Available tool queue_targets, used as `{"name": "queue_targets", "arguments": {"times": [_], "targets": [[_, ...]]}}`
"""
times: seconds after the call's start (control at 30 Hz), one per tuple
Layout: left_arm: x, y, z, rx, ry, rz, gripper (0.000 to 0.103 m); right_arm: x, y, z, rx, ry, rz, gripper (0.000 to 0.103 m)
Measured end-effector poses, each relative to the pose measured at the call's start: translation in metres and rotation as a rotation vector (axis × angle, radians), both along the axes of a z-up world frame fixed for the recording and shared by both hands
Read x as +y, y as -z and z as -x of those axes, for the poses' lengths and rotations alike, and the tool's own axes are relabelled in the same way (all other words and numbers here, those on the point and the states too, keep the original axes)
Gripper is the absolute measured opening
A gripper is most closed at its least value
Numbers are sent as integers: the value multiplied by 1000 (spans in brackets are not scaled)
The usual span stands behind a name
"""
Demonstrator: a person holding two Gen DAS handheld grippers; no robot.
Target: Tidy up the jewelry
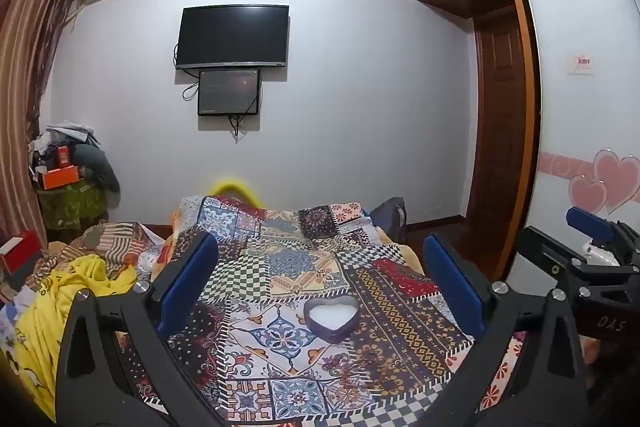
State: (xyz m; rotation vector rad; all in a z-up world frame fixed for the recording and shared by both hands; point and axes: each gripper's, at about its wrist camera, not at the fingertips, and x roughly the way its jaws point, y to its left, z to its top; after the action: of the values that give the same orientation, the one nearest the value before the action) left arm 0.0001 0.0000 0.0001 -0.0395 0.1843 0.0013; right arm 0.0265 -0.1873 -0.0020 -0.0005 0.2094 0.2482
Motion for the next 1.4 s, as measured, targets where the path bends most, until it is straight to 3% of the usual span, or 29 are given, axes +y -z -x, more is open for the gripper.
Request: {"name": "queue_targets", "arguments": {"times": [0.17,1.4], "targets": [[3,-1,1,9,33,11,103,0,1,-1,5,-1,0,103],[6,0,-1,30,22,13,103,5,5,-2,24,-8,11,103]]}}
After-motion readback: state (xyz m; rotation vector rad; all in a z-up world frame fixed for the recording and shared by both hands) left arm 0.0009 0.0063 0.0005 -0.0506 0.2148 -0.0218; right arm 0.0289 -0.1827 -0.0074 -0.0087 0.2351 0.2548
